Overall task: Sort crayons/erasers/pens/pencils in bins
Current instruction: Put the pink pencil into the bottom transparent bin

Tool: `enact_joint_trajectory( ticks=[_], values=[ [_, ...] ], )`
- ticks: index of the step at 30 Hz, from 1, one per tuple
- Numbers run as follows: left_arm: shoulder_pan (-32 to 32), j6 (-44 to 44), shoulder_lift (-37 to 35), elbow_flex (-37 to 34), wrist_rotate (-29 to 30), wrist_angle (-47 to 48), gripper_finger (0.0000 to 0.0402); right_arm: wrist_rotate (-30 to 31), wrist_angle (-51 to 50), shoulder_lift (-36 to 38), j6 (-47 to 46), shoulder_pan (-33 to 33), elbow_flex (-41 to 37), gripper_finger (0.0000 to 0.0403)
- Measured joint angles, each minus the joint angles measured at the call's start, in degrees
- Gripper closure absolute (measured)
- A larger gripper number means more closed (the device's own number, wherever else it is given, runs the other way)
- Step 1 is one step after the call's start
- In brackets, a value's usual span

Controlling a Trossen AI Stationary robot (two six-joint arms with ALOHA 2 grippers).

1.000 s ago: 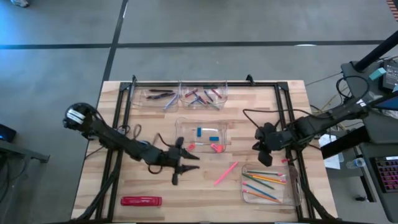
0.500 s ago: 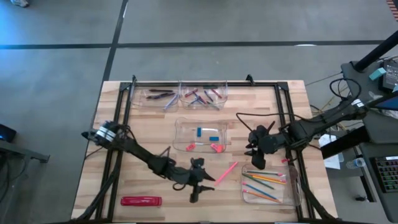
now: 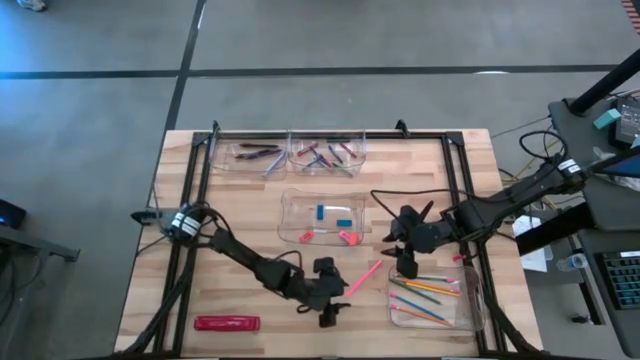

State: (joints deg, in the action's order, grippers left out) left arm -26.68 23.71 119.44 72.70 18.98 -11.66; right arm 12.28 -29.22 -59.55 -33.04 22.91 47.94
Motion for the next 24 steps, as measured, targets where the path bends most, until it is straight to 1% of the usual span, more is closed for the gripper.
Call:
enact_joint_trajectory(
  ticks=[3,9,19,21,24],
  values=[
    [-0.02,0.59,0.84,0.44,1.44,0.26,0.016,0.05,1.63,-0.61,0.57,0.03,0.0,0.0251],
    [0.04,2.47,2.39,0.06,2.38,0.1,0.016,0.38,1.85,-1.38,0.65,0.09,0.0,0.0259],
    [-0.14,1.59,6.46,0.46,4.61,-1.0,0.0161,1.43,3.4,-1.26,0.69,0.09,0.0,0.0261],
    [-0.43,0.46,6.96,0.45,5.72,-0.93,0.0169,1.43,3.44,-1.27,0.69,0.09,0.0,0.0262],
    [-0.8,-0.64,7.1,0.4,7.45,-0.52,0.0198,1.43,4.08,-1.28,0.7,0.09,0.0,0.026]
  ],
)
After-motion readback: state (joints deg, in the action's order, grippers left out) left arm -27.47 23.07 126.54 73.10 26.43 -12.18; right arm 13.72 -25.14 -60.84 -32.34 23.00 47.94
